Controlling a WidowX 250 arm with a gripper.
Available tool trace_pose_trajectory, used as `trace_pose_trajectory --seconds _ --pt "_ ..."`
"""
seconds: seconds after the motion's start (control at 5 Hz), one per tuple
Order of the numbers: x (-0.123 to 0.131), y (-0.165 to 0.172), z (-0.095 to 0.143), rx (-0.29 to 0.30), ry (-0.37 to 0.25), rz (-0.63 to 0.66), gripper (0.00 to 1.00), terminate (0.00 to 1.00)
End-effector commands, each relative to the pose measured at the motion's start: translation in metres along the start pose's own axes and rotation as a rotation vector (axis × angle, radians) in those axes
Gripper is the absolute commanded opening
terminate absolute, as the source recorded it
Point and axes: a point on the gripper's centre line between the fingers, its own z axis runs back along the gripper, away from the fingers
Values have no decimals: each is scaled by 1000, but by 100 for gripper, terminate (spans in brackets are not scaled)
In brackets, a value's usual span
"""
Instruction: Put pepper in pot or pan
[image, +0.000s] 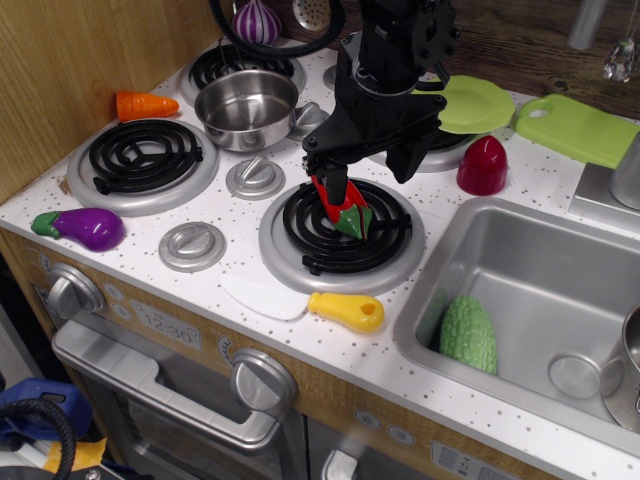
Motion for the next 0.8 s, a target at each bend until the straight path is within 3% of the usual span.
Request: trace_pose_trajectory --seconds 0.0,0.6 --pt "0 0 0 0 0 0 100 0" --pt "12 7 -22 -33 7 2 100 0"
